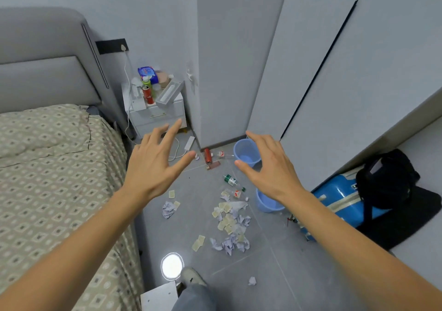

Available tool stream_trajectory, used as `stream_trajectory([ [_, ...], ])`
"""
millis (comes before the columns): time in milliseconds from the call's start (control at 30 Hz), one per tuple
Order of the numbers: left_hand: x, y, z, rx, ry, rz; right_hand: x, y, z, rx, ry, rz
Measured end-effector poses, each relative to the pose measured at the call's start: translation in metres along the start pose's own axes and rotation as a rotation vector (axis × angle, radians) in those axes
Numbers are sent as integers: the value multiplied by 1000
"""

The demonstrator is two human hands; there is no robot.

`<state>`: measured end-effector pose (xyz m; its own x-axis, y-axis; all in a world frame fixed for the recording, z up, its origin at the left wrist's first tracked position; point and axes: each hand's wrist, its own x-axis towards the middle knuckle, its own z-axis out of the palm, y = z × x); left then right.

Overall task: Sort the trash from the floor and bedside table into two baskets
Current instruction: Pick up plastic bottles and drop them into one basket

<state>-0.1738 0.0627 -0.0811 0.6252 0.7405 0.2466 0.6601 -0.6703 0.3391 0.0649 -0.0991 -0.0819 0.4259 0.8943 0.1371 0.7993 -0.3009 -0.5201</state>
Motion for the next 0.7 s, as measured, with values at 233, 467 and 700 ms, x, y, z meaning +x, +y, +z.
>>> stream_trajectory([
  [233,70,-67,5,-12,2,-47,91,-25,37,-39,-14,-22],
  [467,122,-127,-17,-11,37,-85,173,-69,85,-13,-66,-94],
  [700,170,-200,-23,-26,58,-146,269,-114,138,14,-122,-171],
])
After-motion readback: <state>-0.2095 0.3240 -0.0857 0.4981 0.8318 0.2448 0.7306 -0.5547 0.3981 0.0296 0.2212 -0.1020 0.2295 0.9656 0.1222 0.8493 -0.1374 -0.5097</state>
